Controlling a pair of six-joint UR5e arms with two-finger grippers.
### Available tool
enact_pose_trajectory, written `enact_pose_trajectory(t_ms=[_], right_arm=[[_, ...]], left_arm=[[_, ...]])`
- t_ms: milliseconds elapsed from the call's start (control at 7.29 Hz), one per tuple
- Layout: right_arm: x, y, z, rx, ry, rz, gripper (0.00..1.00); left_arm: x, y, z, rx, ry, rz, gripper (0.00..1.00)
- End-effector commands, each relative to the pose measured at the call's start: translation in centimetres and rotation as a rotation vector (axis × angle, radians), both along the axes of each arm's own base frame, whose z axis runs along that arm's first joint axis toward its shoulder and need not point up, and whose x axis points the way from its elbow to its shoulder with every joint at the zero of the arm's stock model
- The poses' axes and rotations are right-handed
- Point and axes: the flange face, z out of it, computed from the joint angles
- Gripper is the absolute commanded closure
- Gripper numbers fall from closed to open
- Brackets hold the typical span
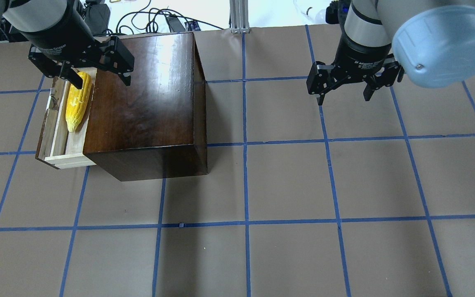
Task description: Open drawer and put corn inside
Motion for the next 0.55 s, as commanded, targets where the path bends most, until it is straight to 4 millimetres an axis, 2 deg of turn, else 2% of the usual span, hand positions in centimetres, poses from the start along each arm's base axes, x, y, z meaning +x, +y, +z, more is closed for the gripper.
enact_pose_trajectory(t_ms=[0,411], right_arm=[[0.00,0.00,0.00,0.000,0.000,0.000,0.00],[0.00,0.00,0.00,0.000,0.000,0.000,0.00]], left_arm=[[0.26,0.38,0.86,-0.023,-0.025,0.004,0.00],[0.26,0.54,0.75,-0.012,-0.025,0.004,0.00]])
